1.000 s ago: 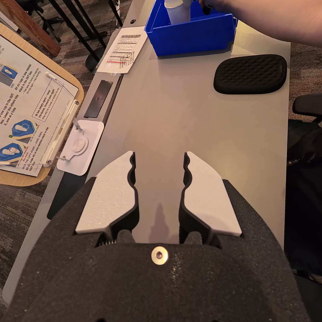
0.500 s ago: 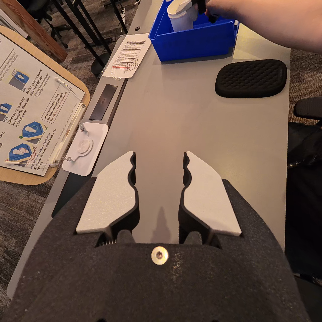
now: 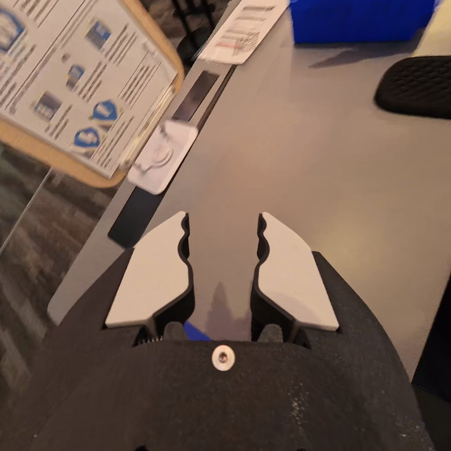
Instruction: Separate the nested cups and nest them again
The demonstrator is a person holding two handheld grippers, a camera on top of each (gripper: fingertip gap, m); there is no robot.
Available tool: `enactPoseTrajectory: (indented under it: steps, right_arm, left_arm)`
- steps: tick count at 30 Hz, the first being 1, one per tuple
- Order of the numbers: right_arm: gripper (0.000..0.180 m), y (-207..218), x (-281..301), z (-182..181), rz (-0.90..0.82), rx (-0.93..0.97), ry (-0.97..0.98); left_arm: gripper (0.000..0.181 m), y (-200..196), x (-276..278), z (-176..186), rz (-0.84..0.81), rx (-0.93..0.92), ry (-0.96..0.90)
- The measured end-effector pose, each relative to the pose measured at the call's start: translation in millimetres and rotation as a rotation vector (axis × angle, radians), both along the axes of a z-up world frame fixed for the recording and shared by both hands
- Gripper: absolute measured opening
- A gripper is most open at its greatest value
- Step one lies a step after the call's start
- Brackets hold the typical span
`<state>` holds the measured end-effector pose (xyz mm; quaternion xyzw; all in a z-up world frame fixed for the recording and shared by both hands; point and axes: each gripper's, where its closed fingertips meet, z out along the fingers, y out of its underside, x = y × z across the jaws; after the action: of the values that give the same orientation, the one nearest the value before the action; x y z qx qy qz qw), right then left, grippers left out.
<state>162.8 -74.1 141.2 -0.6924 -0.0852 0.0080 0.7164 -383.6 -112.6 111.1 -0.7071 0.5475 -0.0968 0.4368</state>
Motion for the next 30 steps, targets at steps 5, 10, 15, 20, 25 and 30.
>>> enactPoseTrajectory:
  steps: [5,10,15,20,25,30]
  right_arm:
    - [0.095,1.6,-98.3,26.8,0.274,-0.061,-0.014]
    - [0.093,-3.1,-173.5,35.6,0.515,-0.075,-0.010]
    - [0.092,3.0,-202.3,15.6,0.606,-0.110,0.002]
    - [0.091,16.3,-193.9,-4.3,0.582,-0.180,0.021]
    - [0.090,17.4,-180.1,-6.4,0.562,-0.184,0.054]
    - [0.089,19.0,-168.8,-7.1,0.551,-0.184,0.082]
  left_arm:
    - [0.052,26.6,-98.7,-34.7,0.177,-0.111,0.157]
    - [0.053,40.2,-194.7,-86.5,0.371,-0.202,0.353]
    - [0.048,57.7,-217.6,-119.0,0.364,-0.177,0.449]
    - [0.043,75.5,-225.2,-152.4,0.317,-0.202,0.637]
    - [0.040,87.1,-230.6,-169.4,0.328,-0.257,0.672]
    - [0.033,87.1,-236.2,-183.4,0.330,-0.296,0.709]
